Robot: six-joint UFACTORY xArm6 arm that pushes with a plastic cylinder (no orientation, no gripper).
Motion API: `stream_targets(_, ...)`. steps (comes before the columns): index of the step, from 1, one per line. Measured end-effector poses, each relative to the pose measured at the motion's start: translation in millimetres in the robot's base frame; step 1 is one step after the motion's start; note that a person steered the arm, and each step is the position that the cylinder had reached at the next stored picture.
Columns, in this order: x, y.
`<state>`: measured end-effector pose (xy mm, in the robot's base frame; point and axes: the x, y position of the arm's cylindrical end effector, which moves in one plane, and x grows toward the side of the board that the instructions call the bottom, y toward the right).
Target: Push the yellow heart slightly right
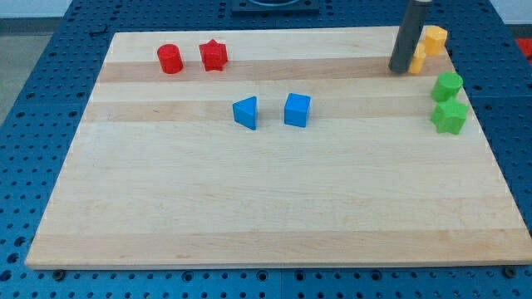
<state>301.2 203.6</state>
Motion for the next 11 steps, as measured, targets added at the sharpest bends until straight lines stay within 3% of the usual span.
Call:
stream_targets(2, -9, -36)
stream_targets(5, -19, 15)
stream_targets(9, -19, 34)
stream_targets(11, -33, -5)
